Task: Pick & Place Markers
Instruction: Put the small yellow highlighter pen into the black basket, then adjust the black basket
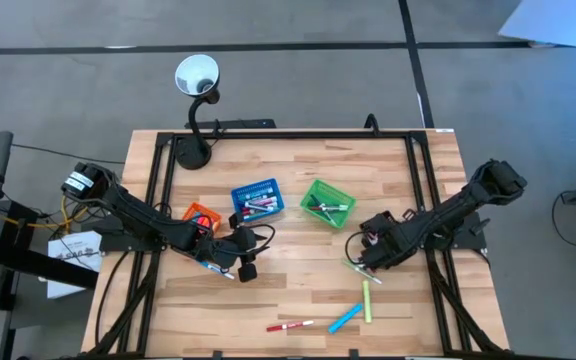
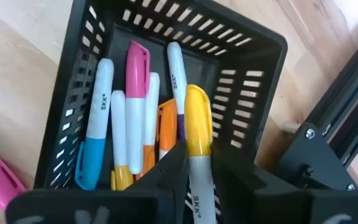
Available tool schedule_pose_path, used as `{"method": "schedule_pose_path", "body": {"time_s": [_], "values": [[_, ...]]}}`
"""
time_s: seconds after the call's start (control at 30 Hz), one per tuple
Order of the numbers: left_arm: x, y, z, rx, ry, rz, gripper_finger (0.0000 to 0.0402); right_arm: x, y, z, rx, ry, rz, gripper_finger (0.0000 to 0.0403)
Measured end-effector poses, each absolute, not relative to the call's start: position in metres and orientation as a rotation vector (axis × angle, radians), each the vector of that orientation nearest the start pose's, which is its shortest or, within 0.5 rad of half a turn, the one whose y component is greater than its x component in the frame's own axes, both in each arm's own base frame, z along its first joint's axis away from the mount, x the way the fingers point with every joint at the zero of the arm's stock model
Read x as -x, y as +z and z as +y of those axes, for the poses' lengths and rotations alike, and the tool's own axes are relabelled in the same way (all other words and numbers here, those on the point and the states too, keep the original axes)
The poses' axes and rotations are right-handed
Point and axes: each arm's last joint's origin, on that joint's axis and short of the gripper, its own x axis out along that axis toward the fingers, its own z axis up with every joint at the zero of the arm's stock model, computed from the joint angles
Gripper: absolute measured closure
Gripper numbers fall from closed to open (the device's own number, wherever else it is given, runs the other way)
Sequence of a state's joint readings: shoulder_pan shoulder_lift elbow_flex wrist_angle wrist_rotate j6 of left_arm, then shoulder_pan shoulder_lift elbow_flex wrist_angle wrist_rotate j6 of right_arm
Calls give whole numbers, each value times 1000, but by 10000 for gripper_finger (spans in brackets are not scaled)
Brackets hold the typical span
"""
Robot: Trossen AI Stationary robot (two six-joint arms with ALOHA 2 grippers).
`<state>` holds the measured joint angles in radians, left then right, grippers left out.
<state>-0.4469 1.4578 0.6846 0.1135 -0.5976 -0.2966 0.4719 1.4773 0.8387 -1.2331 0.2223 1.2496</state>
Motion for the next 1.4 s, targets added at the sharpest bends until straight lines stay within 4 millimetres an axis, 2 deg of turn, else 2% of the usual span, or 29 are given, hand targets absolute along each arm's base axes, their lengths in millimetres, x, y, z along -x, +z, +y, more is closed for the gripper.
{"method": "schedule_pose_path", "body": {"time_s": [0.13,0.47,0.63,0.83,1.23,1.4], "values": [[-259,181,-106,-41,227,542,286,-181,177,83,-301,-876,1519,314],[-259,181,-106,-41,227,542,286,-182,177,81,-267,-847,1534,224],[-259,181,-106,-41,227,542,286,-182,177,81,-267,-847,1533,199],[-259,181,-106,-41,227,542,286,-182,177,81,-267,-846,1533,194],[-259,181,-106,-41,227,542,286,-182,177,81,-259,-852,1539,218],[-259,181,-106,-42,227,542,286,-182,190,81,-229,-876,1568,222]]}}
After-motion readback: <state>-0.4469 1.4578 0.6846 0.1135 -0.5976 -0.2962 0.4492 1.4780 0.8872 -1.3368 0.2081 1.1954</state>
